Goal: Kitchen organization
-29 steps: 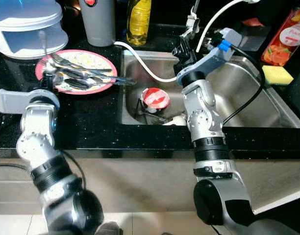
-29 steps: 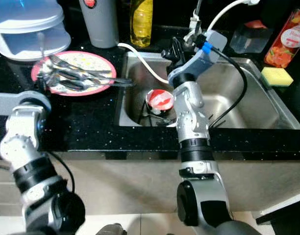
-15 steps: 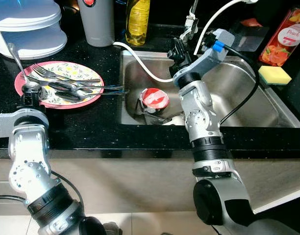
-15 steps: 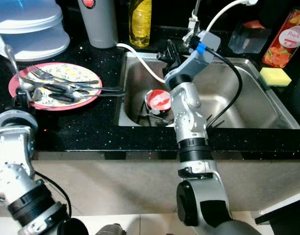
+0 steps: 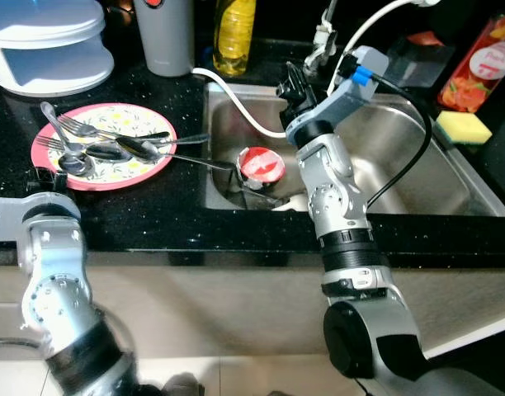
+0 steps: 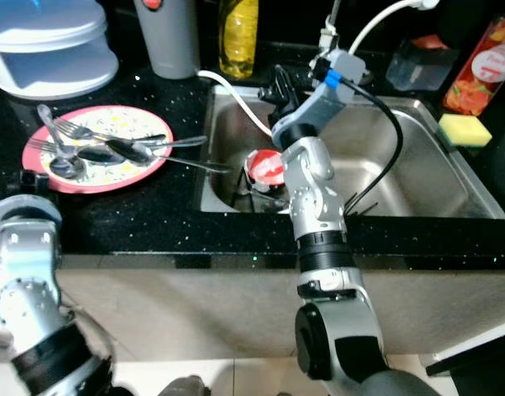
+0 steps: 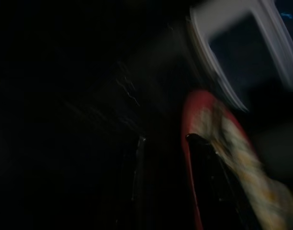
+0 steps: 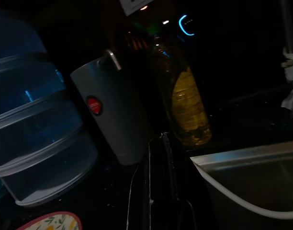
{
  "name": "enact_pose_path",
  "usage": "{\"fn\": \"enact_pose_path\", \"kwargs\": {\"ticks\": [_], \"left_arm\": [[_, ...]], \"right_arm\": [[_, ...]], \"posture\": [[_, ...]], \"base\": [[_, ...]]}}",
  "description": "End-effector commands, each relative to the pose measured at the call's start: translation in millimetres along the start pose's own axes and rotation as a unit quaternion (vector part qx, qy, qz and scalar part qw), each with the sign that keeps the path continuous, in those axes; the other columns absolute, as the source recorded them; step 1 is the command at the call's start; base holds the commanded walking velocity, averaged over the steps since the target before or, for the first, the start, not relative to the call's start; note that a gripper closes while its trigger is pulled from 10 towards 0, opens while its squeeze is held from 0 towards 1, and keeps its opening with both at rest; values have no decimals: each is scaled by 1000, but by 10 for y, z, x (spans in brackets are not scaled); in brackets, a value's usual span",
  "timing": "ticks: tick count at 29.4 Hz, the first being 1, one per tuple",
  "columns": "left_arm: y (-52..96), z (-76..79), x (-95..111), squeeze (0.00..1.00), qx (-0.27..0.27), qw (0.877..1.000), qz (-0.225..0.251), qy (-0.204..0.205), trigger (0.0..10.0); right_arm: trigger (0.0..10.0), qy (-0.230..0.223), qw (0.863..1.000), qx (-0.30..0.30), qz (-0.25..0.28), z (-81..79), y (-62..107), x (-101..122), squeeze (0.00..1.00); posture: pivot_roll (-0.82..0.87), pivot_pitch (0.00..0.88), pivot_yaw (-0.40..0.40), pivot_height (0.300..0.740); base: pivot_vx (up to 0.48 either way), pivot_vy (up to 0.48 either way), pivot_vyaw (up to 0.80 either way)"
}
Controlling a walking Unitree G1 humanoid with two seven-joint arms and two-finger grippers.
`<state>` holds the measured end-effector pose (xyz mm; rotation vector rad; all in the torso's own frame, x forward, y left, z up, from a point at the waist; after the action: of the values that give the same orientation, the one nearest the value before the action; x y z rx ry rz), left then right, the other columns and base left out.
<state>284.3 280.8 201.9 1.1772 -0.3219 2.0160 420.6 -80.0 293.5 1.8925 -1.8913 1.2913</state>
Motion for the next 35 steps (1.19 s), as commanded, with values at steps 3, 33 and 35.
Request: {"fn": "enact_pose_path", "kwargs": {"ticks": [3,33,35], "left_arm": [[-34,-307,-19,0,78,990,9,-119,10000],[-229,691,582,0,-137,879,111,-444,10000],[-366,624,474,0,-116,869,81,-474,10000]], "right_arm": [[10000,-1,1000,-5,-9,54,41,-51,0],[10000,-4,1000,-3,-5,40,7,-52,0],[10000,-6,1000,0,-5,17,6,-72,0]], "posture": [[311,38,-89,740],[329,14,-100,740],[329,0,-91,740]], "base": [[0,0,0],[0,0,0],[0,0,0]]}}
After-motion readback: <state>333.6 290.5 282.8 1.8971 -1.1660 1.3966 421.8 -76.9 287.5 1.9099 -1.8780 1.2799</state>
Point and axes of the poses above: a point about 5 cm out from each wrist's last joint towards the gripper, its own y axis pointing back from the gripper into the wrist, its own x axis along the axis of the wrist's last joint, z = x × y, the point moved 5 cm from there along -y, pointing out of the wrist towards the gripper, and after that the axes turned 15 degrees about -y, right-handed, at the moved point
